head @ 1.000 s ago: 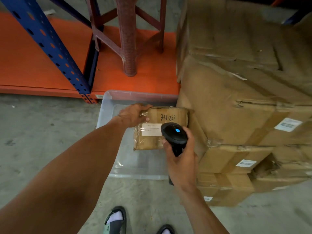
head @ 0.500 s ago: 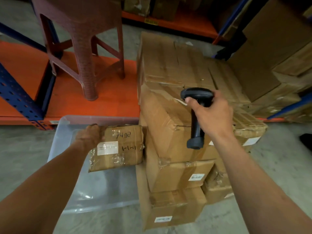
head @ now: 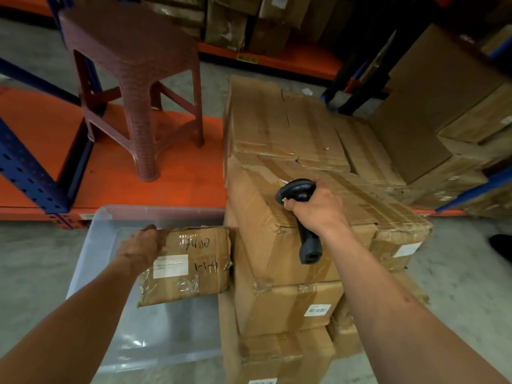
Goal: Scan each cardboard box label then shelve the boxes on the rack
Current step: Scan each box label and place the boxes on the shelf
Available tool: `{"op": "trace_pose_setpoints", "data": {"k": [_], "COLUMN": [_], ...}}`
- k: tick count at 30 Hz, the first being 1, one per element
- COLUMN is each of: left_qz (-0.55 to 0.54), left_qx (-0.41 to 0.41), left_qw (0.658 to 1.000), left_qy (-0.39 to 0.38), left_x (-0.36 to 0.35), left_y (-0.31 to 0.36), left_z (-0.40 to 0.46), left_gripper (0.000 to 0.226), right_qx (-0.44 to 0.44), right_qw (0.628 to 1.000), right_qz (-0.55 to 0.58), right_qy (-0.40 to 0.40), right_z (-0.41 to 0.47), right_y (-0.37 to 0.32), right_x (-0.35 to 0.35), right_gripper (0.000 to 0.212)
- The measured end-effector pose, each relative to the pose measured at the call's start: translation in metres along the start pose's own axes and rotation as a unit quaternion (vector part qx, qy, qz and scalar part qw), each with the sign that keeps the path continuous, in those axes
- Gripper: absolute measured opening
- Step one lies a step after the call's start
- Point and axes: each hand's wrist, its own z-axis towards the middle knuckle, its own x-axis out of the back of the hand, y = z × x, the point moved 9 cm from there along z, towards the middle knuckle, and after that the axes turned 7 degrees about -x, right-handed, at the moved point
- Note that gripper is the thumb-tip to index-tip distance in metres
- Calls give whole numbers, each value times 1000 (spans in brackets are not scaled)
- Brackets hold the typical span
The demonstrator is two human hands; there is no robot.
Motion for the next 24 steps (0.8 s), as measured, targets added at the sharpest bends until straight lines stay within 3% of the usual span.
{"op": "trace_pose_setpoints", "data": {"k": [4,7,9,11,13,16,18,22,24], "left_qz": [-27,-28,-58,-100,-155,-275,-340,-379,-464], "left_qx": [-4,-38,-67,-91,-108,-105,-88,-26,18], "left_qw": [1000,999,996,990,982,956,936,924,885], "left_qy": [-6,-25,-24,-29,-17,-14,-31,-39,-28], "left_x": [1,3,3,2,2,-9,-23,-66,-85], "left_y": [-1,0,-1,-4,-11,-24,-30,-42,-40], "left_z": [-5,-12,-14,-20,-29,-49,-65,-97,-111], "left_gripper": [33,52,55,56,55,59,62,64,64], "right_qx": [13,138,226,265,243,100,12,-96,-96], "right_qw": [999,971,946,947,961,979,970,944,954], "right_qz": [-34,-6,83,120,130,144,174,237,215], "right_qy": [39,198,218,138,27,-105,-169,-209,-183], "right_z": [-22,-70,-103,-117,-115,-93,-80,-75,-83], "right_y": [-2,-25,-42,-52,-49,-15,5,34,50], "right_x": [8,22,1,-53,-122,-212,-256,-314,-326], "right_gripper": [85,86,71,56,54,77,89,77,73]}}
